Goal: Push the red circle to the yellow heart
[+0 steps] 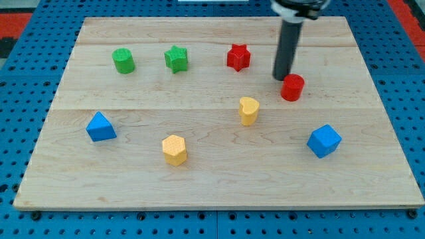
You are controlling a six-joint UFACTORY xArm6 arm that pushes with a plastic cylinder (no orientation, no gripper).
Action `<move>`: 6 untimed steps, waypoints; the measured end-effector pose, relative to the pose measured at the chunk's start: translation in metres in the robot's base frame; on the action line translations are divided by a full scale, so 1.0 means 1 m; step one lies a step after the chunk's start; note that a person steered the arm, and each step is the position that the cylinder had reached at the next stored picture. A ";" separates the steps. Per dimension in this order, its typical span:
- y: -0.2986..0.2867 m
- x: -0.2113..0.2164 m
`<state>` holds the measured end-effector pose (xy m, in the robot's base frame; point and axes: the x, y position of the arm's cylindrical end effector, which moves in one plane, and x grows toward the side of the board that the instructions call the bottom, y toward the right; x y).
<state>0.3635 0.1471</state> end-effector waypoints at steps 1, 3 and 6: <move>0.050 -0.002; -0.028 0.024; -0.048 0.025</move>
